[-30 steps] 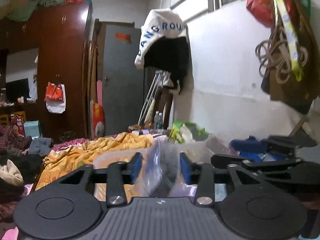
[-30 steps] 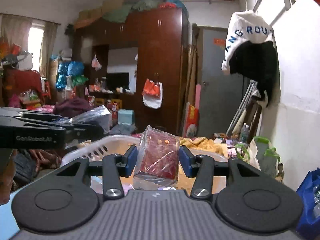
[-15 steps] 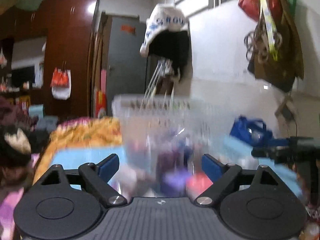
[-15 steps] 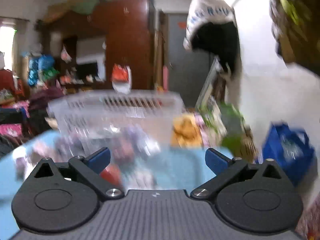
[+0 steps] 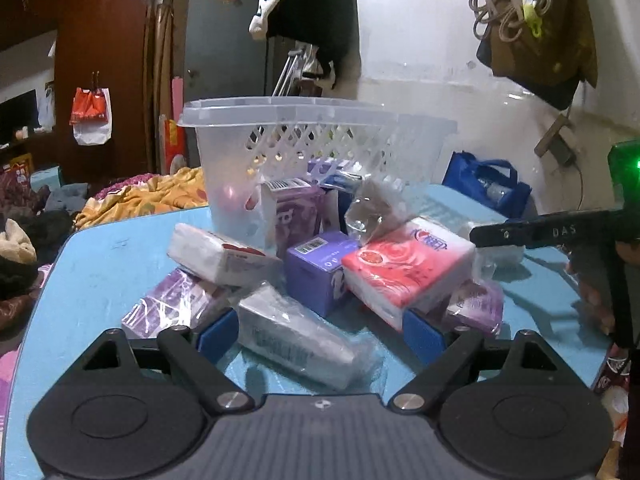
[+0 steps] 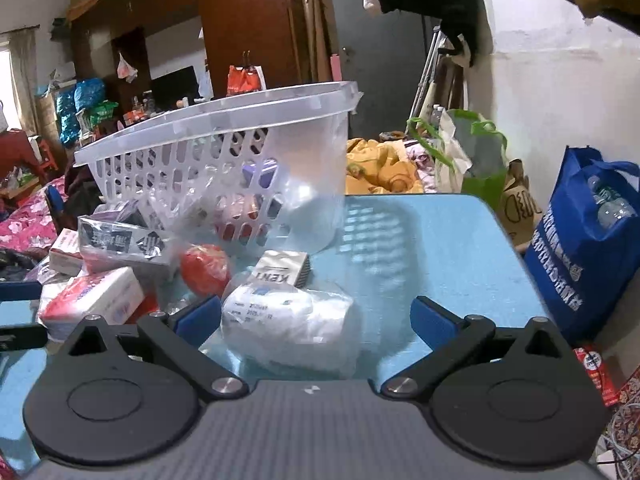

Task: Organize objects

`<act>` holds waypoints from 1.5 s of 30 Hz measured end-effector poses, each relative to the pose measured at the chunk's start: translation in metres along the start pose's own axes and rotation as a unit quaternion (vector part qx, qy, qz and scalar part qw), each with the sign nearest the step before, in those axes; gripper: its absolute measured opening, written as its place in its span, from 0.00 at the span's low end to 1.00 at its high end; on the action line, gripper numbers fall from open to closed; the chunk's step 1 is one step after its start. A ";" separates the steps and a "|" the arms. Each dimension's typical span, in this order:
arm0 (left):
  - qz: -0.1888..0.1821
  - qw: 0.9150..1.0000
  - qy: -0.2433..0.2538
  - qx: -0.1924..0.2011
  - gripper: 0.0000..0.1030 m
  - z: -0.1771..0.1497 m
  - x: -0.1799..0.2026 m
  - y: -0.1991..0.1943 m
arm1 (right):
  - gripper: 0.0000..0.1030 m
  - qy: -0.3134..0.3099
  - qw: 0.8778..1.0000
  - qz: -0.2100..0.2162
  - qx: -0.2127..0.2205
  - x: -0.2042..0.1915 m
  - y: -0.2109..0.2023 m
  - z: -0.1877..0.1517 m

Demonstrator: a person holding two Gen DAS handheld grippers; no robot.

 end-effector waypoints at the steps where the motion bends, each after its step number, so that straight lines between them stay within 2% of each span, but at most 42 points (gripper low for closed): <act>1: 0.003 1.000 0.005 -0.005 0.89 0.000 0.002 0.002 | 0.99 -0.006 1.000 0.003 -0.005 -0.003 0.002 -0.002; 4: 0.010 0.999 0.022 -0.028 0.89 -0.002 0.007 0.011 | 0.96 -0.023 1.000 -0.002 0.009 -0.008 -0.004 -0.004; 8: 0.020 0.997 0.045 -0.053 0.89 -0.006 0.013 0.018 | 0.79 -0.040 0.999 -0.009 0.012 -0.012 -0.006 -0.007; 9: 0.021 0.997 0.049 -0.057 0.88 -0.007 0.014 0.018 | 0.79 -0.042 0.999 -0.009 0.011 -0.012 -0.006 -0.006; 11: 0.022 0.997 0.054 -0.058 0.85 -0.009 0.015 0.017 | 0.78 -0.042 0.999 -0.009 0.013 -0.012 -0.006 -0.005; 12: 0.021 0.997 0.058 -0.056 0.79 -0.009 0.016 0.016 | 0.78 -0.041 0.999 -0.008 0.015 -0.012 -0.007 -0.005; 14: 0.026 0.997 0.067 -0.043 0.64 -0.009 0.018 0.012 | 0.77 -0.033 0.999 -0.010 0.024 -0.010 -0.009 -0.004; 15: 0.036 0.996 0.070 -0.036 0.63 -0.008 0.019 0.010 | 0.77 -0.026 0.999 -0.011 0.029 -0.008 -0.010 -0.003; 17: 0.046 0.996 0.076 -0.011 0.62 -0.007 0.019 0.003 | 0.77 -0.014 0.999 -0.007 0.037 -0.004 -0.012 -0.002; 21: 0.043 0.995 0.083 0.041 0.62 -0.005 0.023 -0.014 | 0.77 -0.008 0.999 -0.002 0.050 -0.004 -0.015 -0.001; 27: 0.068 0.986 0.072 0.133 0.62 0.004 0.021 -0.038 | 0.77 -0.002 0.997 0.004 0.075 -0.003 -0.022 0.001; 34: 0.061 0.984 0.061 0.155 0.62 0.010 0.018 -0.039 | 0.77 0.003 0.995 0.006 0.101 -0.003 -0.028 0.003; 39: 0.063 0.979 0.054 0.185 0.61 0.011 0.019 -0.048 | 0.77 0.000 0.992 0.019 0.128 -0.005 -0.037 0.006; 43: 0.055 0.972 0.041 0.224 0.61 0.030 0.024 -0.061 | 0.77 0.010 0.986 0.051 0.158 -0.013 -0.056 0.015; 45: 0.049 0.969 0.038 0.241 0.61 0.049 0.025 -0.068 | 0.77 -0.008 0.984 0.042 0.175 -0.023 -0.069 0.027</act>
Point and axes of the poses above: each gripper's, at about its wrist camera, not at the fingertips, and y roughly the way its jaws point, x to its right, z to its top, the point moved 6 cm from there along y, roughly the way its jaws point, and after that the axes turned 7 degrees about x, right-handed, at the moved point
